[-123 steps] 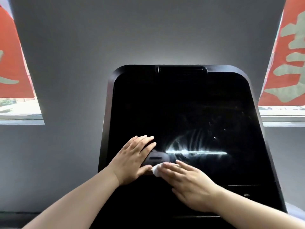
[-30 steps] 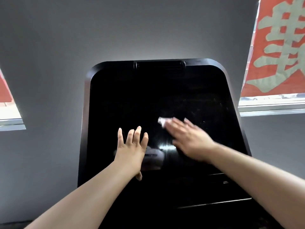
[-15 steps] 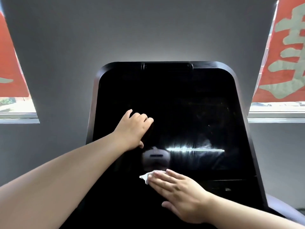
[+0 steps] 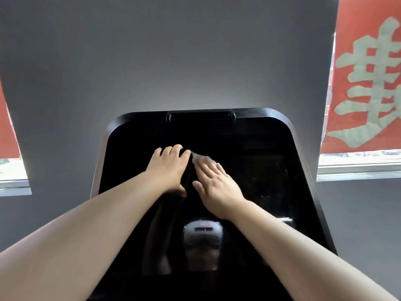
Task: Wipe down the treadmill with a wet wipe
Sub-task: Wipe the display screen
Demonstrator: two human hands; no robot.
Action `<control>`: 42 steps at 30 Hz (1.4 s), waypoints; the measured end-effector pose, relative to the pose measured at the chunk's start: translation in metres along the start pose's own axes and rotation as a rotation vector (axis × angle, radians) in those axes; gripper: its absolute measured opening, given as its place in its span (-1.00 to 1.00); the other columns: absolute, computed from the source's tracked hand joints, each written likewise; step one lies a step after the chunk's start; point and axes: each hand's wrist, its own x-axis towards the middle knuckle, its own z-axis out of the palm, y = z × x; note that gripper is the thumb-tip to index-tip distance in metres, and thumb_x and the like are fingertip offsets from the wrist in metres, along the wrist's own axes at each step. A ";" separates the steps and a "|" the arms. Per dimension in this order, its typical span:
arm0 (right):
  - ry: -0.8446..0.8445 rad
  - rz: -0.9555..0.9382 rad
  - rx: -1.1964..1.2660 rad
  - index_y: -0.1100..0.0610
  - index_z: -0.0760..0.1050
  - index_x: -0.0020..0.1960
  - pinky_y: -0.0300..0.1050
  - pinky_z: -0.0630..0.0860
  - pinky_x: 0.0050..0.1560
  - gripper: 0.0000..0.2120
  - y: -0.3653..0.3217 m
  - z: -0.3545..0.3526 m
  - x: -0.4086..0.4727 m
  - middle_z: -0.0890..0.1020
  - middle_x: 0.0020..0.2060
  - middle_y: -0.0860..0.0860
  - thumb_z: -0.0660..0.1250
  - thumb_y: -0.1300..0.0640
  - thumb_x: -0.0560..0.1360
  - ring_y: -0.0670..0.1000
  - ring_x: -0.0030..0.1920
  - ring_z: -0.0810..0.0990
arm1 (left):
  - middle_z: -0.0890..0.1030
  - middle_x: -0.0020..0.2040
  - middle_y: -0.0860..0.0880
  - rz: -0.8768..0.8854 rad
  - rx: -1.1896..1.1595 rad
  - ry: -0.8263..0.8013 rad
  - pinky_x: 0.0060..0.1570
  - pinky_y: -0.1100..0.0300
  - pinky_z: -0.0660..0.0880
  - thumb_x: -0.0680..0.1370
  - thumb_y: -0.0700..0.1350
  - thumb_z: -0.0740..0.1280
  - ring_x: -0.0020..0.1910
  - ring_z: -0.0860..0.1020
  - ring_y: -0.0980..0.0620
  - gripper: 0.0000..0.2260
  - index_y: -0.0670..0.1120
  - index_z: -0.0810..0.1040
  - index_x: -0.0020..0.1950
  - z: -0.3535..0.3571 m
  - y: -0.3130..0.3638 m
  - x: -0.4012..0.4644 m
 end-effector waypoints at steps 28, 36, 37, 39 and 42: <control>0.176 0.537 0.161 0.21 -0.18 0.54 -0.18 -0.16 0.45 -0.41 0.063 -0.027 0.019 0.02 0.54 0.10 -0.02 0.01 0.65 0.05 0.53 -0.08 | 0.29 0.33 -0.08 -0.003 0.014 -0.066 0.40 -0.28 -0.08 0.22 0.16 0.56 0.36 0.30 -0.10 -0.12 -0.09 0.22 0.38 -0.012 0.033 0.025; 0.167 0.222 0.090 0.22 -0.11 0.54 -0.20 -0.19 0.45 -0.43 0.026 -0.010 0.021 0.06 0.54 0.07 0.00 0.04 0.63 -0.04 0.53 -0.06 | 0.25 0.39 -0.07 -0.026 0.000 -0.081 0.38 -0.32 -0.09 0.25 0.14 0.55 0.39 0.27 -0.10 -0.10 -0.09 0.18 0.43 -0.014 0.033 0.022; 0.173 0.272 0.058 0.22 -0.11 0.54 -0.19 -0.18 0.46 -0.42 0.040 -0.010 0.013 0.06 0.54 0.08 0.01 0.03 0.63 -0.03 0.53 -0.05 | 0.25 0.39 -0.07 -0.024 0.004 -0.083 0.38 -0.33 -0.09 0.25 0.15 0.55 0.39 0.27 -0.10 -0.10 -0.09 0.18 0.43 -0.014 0.032 0.023; 0.172 0.413 0.005 0.24 -0.12 0.54 -0.17 -0.15 0.46 -0.40 0.068 -0.015 -0.008 0.05 0.53 0.09 0.02 0.01 0.62 -0.02 0.53 -0.04 | 0.26 0.38 -0.07 -0.022 0.004 -0.094 0.38 -0.32 -0.08 0.24 0.17 0.55 0.38 0.28 -0.09 -0.11 -0.08 0.19 0.42 -0.014 0.032 0.023; 0.173 0.576 0.063 0.26 -0.14 0.53 -0.15 -0.13 0.49 -0.39 0.087 -0.020 -0.039 0.03 0.54 0.10 -0.01 -0.01 0.63 -0.02 0.53 -0.07 | 0.26 0.38 -0.07 -0.020 0.001 -0.091 0.38 -0.32 -0.07 0.24 0.17 0.55 0.37 0.29 -0.09 -0.11 -0.08 0.20 0.41 -0.014 0.032 0.023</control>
